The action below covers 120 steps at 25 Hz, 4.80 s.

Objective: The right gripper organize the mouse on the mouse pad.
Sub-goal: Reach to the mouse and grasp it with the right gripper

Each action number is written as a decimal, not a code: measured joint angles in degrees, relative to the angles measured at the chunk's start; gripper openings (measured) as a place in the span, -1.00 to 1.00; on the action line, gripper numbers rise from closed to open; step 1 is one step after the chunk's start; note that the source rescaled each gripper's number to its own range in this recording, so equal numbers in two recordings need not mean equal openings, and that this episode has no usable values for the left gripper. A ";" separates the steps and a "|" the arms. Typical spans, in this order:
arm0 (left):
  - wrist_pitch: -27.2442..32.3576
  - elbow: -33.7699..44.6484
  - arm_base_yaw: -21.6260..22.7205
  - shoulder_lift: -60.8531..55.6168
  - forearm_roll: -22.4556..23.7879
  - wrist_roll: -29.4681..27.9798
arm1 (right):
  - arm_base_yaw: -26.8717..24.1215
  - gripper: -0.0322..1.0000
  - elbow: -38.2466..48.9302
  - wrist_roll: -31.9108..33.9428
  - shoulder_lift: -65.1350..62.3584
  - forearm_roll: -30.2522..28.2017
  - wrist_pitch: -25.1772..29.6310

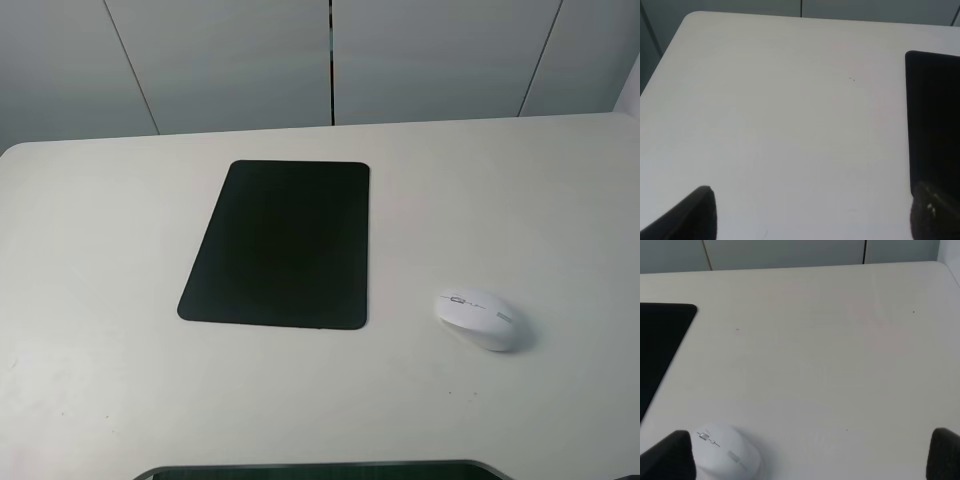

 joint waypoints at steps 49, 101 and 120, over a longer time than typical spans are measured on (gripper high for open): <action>0.00 0.00 0.00 0.00 0.00 0.00 | 0.00 1.00 -0.13 0.00 0.00 -0.26 -0.31; -0.11 0.00 0.00 0.00 0.00 0.12 | 12.70 1.00 -13.29 -20.59 74.41 7.16 -8.36; -0.11 0.00 0.00 0.00 0.00 0.12 | 21.70 1.00 -16.97 -22.97 89.54 5.66 -14.87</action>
